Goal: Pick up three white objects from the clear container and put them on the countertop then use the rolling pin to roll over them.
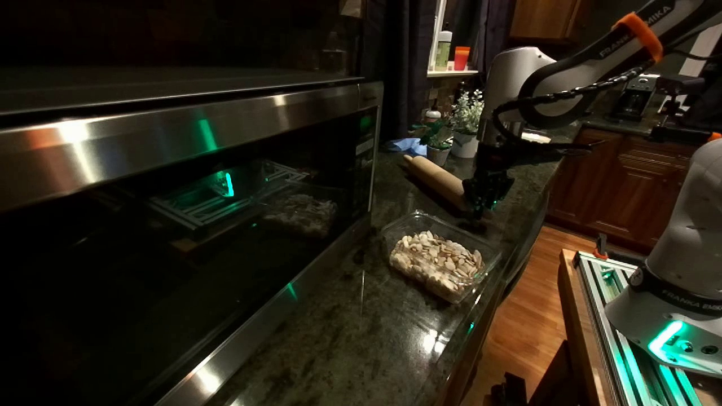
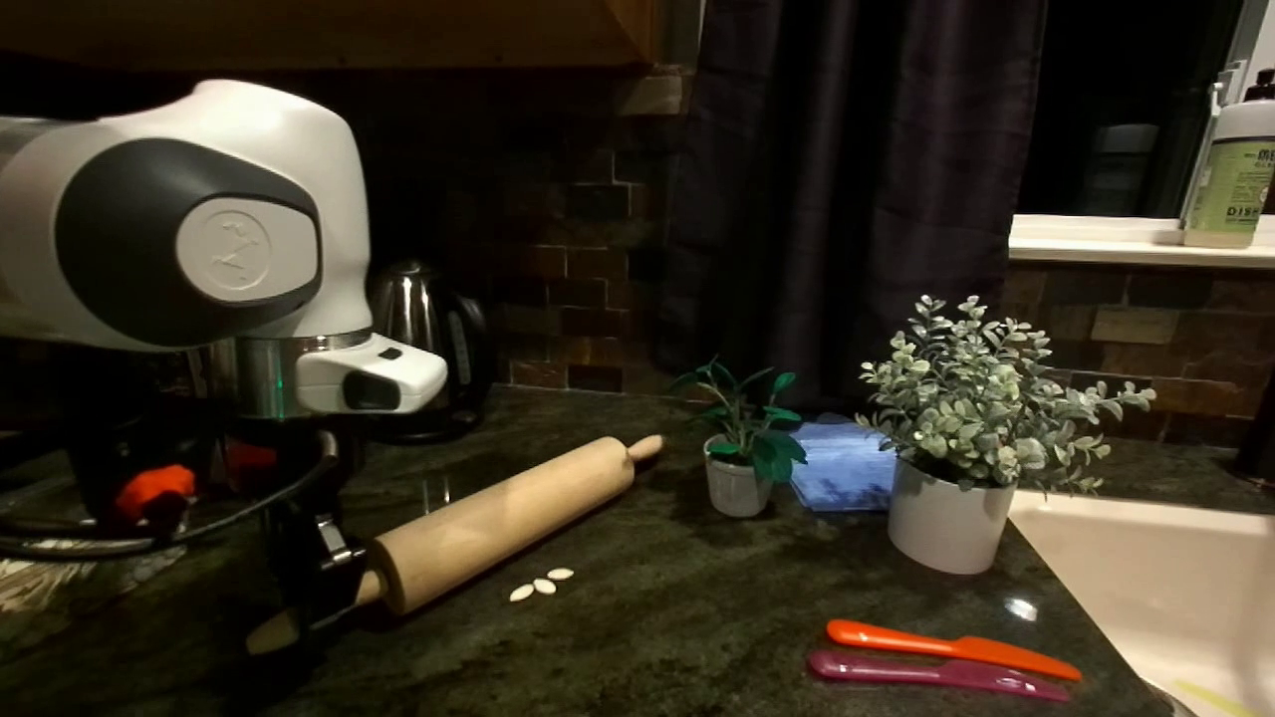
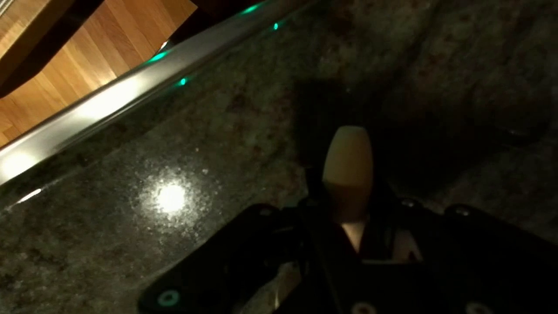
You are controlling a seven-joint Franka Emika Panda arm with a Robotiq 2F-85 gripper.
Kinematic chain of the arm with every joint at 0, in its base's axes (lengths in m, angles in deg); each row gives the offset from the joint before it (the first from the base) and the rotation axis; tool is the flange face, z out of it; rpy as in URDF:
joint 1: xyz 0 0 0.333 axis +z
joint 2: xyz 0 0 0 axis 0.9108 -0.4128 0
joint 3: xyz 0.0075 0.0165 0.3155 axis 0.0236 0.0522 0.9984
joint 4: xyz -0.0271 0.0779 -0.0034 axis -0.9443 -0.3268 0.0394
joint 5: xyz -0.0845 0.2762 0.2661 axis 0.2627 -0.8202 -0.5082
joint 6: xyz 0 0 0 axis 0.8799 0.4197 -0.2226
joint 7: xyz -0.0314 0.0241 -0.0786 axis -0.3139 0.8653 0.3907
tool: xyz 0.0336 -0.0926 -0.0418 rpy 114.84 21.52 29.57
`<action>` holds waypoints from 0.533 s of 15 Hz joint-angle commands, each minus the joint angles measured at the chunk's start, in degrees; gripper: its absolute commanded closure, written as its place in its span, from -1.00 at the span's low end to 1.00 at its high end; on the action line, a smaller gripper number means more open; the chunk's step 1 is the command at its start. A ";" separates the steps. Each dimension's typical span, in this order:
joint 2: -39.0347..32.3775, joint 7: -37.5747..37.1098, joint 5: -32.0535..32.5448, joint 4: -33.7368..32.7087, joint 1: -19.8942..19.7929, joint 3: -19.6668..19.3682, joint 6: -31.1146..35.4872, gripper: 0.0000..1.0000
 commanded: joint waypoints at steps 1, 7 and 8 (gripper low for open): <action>2.46 -0.81 -1.10 0.90 1.37 1.54 -5.97 0.86; 2.15 -4.20 -0.03 0.27 0.38 1.90 -8.71 0.86; 1.90 -4.55 0.06 0.19 0.14 1.74 -8.50 0.86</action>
